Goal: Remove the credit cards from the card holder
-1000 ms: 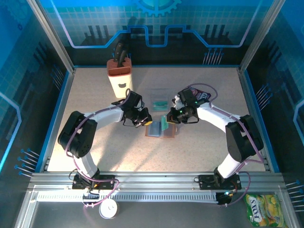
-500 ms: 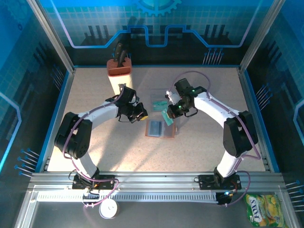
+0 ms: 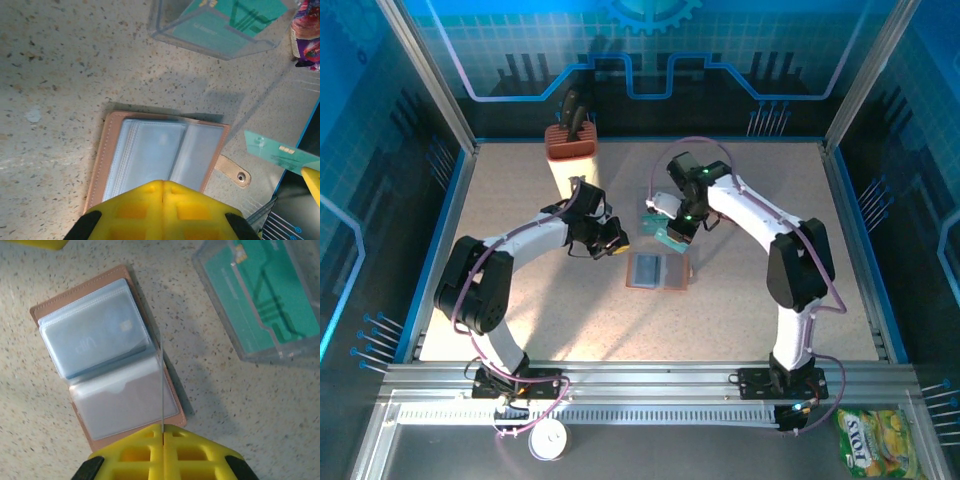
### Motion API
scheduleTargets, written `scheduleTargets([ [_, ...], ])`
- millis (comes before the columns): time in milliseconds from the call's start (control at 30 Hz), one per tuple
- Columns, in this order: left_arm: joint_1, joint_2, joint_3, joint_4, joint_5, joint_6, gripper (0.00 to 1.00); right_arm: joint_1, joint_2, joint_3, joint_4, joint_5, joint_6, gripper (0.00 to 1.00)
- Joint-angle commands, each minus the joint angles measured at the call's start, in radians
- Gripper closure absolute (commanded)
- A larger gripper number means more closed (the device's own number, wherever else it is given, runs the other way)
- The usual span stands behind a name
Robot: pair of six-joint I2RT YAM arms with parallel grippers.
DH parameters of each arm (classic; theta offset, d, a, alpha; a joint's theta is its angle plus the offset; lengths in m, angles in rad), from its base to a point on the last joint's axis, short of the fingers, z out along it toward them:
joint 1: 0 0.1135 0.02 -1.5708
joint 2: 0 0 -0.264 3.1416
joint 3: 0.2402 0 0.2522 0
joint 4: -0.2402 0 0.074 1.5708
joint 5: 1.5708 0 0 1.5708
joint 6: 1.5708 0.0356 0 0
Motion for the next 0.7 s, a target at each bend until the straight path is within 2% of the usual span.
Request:
scheduleTargets([
  [0,0.028,-0.027,-0.024,-0.025,0.012,-0.001,0.94,0.018,0.054,0.084,-0.095,0.03,-0.181,0.99],
  [233,0.073,-0.048,-0.065,-0.003,0.042,-0.017,0.94,0.013,0.187,0.308,-0.171,0.022,-0.272,1.0],
  [667,0.111,-0.024,-0.032,-0.04,0.048,0.003,0.94,-0.017,0.419,0.701,-0.308,0.011,-0.332,1.0],
])
